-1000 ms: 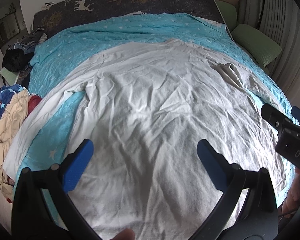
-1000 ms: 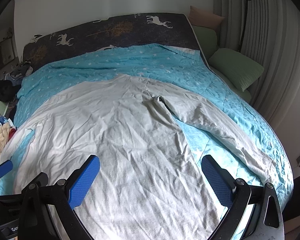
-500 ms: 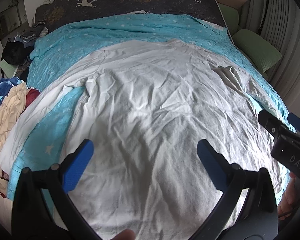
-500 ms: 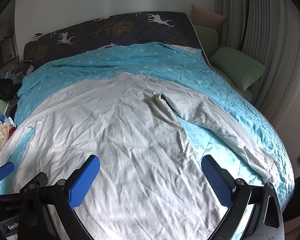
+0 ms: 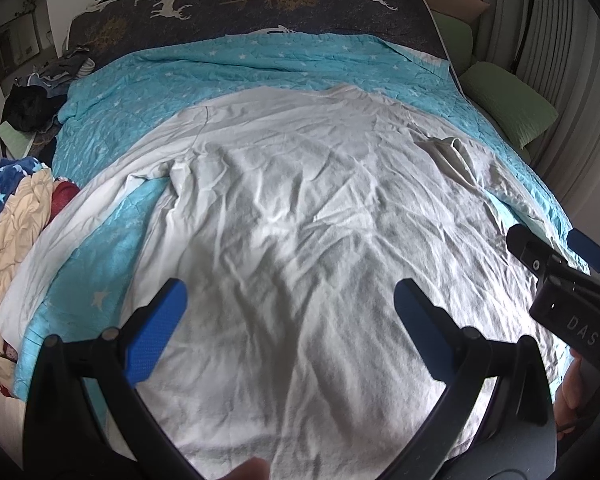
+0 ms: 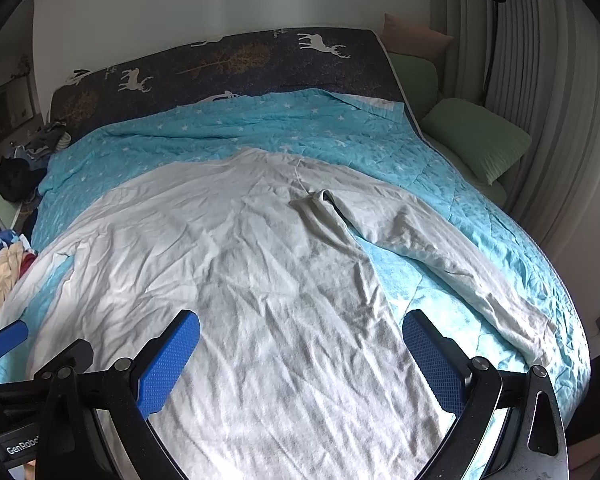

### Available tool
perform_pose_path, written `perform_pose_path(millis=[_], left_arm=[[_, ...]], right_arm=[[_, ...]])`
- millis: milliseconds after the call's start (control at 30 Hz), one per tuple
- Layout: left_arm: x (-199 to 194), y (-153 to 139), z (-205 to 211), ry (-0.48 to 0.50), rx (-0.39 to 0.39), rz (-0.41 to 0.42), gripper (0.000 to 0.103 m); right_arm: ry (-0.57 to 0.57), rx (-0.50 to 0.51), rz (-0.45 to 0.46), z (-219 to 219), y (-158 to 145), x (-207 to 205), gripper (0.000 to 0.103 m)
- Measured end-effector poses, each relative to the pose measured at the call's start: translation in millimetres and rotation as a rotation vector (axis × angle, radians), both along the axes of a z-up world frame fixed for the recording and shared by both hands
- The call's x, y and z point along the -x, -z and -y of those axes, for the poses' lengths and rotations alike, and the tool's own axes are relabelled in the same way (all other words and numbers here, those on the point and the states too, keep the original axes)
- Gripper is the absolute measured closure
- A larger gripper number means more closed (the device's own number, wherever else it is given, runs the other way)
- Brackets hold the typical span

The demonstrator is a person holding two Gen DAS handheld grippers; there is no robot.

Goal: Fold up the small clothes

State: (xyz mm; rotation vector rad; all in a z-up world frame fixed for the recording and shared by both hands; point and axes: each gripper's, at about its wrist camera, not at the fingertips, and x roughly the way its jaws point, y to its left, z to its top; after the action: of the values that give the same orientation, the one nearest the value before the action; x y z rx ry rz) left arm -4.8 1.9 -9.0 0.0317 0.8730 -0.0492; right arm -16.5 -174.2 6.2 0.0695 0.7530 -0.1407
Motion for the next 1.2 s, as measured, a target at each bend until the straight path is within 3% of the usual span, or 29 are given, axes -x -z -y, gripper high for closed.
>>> perform_pose_path(millis=[533,1200], left_arm=[[11,-3,5,0.011,-0.039,0.01,0.0],[13,3,4,0.03,-0.023,-0.007,0.0]], right_arm=[[0.006,-0.021,0.009,4,-1,11,0.0],[0.021,-0.018,0.012,9,-2,17,0.0]])
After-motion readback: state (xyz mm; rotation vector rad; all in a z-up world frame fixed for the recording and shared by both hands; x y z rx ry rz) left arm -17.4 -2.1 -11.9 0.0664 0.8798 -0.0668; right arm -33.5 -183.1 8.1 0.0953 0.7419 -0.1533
